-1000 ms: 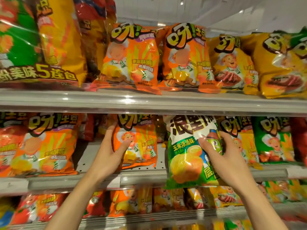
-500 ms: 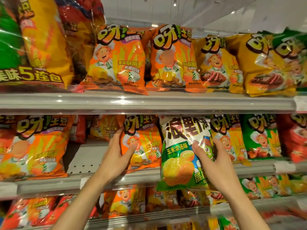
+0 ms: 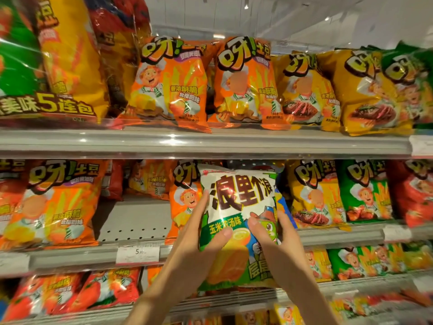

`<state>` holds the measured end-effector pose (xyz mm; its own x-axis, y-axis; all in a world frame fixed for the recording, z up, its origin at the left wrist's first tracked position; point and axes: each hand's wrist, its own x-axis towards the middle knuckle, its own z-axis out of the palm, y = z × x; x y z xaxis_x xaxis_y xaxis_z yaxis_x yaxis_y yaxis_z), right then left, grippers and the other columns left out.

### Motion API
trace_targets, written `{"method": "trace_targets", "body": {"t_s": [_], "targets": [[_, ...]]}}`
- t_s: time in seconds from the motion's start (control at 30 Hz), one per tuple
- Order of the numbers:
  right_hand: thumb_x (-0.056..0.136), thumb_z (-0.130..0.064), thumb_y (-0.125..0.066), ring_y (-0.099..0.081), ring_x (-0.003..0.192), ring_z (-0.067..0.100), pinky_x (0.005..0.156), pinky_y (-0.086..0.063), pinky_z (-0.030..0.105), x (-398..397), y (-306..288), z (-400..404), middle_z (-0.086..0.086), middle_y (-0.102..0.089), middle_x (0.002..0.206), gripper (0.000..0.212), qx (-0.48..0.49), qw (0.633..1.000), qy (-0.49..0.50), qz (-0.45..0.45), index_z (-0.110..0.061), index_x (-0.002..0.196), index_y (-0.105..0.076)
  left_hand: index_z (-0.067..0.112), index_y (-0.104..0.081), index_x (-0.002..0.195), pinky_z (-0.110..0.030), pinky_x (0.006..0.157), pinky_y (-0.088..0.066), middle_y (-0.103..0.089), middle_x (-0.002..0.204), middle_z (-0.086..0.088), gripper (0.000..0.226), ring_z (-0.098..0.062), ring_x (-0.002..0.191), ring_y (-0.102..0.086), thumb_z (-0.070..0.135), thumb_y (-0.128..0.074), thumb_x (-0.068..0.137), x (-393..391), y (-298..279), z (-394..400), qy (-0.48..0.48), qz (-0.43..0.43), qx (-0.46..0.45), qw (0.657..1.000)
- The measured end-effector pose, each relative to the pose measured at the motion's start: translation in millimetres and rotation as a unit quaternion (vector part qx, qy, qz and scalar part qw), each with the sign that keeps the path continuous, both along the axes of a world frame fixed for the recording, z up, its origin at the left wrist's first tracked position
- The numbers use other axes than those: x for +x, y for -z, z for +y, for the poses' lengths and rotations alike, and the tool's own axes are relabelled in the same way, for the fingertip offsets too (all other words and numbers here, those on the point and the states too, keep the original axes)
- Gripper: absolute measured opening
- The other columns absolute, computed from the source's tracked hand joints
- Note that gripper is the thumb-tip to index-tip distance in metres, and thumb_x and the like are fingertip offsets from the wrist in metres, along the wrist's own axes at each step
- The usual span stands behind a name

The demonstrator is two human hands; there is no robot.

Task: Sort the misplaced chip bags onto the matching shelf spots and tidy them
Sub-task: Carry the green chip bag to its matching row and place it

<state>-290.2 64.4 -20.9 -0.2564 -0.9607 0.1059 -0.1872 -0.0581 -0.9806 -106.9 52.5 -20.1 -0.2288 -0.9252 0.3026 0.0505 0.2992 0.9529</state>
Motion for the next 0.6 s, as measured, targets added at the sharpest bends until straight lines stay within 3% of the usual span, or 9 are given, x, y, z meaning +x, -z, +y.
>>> {"method": "trace_targets", "body": {"t_s": [0.07,0.13,0.2,0.27,0.4,0.47,0.6], "targets": [[0.065,-0.08,-0.065,-0.05,0.134,0.015,0.113,-0.041,0.046,8,4,4,-0.019,-0.05,0.142,0.098,0.006,1.0,0.001,0.006,-0.041,0.15,-0.036,0.051,-0.04,0.139,-0.034,0.091,-0.058,-0.066,0.125,0.027,0.075,-0.009,0.117,-0.066,0.005,-0.072,0.088,1,4,4,0.046,0.05,0.035,0.997],[0.059,-0.081,-0.065,-0.063,0.116,0.014,0.101,-0.053,0.047,14,6,10,-0.014,-0.065,0.127,0.092,0.003,1.0,0.009,0.008,-0.041,0.139,-0.046,0.062,-0.037,0.135,-0.045,0.097,-0.056,-0.064,0.133,0.017,0.078,-0.018,0.121,-0.065,0.022,-0.079,0.082,9,13,4,0.032,0.055,0.037,0.997],[0.062,-0.074,-0.067,-0.072,0.098,0.013,0.09,-0.058,0.047,18,9,14,-0.01,-0.073,0.105,0.075,-0.01,1.0,0.002,-0.003,-0.035,0.125,-0.056,0.066,-0.03,0.139,-0.044,0.097,-0.056,-0.058,0.139,0.02,0.081,-0.014,0.122,-0.063,0.048,-0.077,0.076,16,17,7,0.006,0.013,0.006,1.0],[0.071,-0.065,-0.07,-0.074,0.089,0.015,0.086,-0.06,0.049,21,11,18,-0.007,-0.075,0.095,0.056,-0.029,1.0,-0.003,-0.005,-0.033,0.116,-0.06,0.062,-0.024,0.144,-0.035,0.092,-0.058,-0.057,0.136,0.028,0.082,-0.006,0.119,-0.064,0.06,-0.073,0.079,18,19,10,-0.003,-0.013,-0.018,1.0],[0.081,-0.055,-0.073,-0.074,0.09,0.008,0.083,-0.062,0.04,19,15,26,-0.015,-0.075,0.098,0.049,-0.035,0.999,-0.005,-0.001,-0.033,0.123,-0.058,0.06,-0.022,0.142,-0.011,0.073,-0.055,-0.05,0.115,0.057,0.076,0.014,0.107,-0.062,0.043,-0.065,0.081,16,24,20,-0.014,-0.005,-0.027,1.0],[0.079,-0.054,-0.07,-0.073,0.09,0.005,0.081,-0.062,0.033,13,16,31,-0.018,-0.074,0.098,0.053,-0.042,0.999,-0.001,-0.001,-0.03,0.125,-0.058,0.062,-0.023,0.144,-0.012,0.075,-0.055,-0.047,0.121,0.056,0.079,0.014,0.112,-0.06,0.043,-0.065,0.081,11,30,22,-0.018,-0.008,-0.018,1.0],[0.08,-0.065,-0.069,-0.071,0.091,0.003,0.083,-0.06,0.035,-12,17,42,-0.017,-0.073,0.099,0.055,-0.043,0.999,0.011,0.009,-0.031,0.122,-0.061,0.067,-0.022,0.143,-0.017,0.09,-0.053,-0.041,0.135,0.051,0.081,0.016,0.12,-0.053,0.052,-0.066,0.077,-14,26,30,-0.016,-0.02,-0.022,0.999]]}}
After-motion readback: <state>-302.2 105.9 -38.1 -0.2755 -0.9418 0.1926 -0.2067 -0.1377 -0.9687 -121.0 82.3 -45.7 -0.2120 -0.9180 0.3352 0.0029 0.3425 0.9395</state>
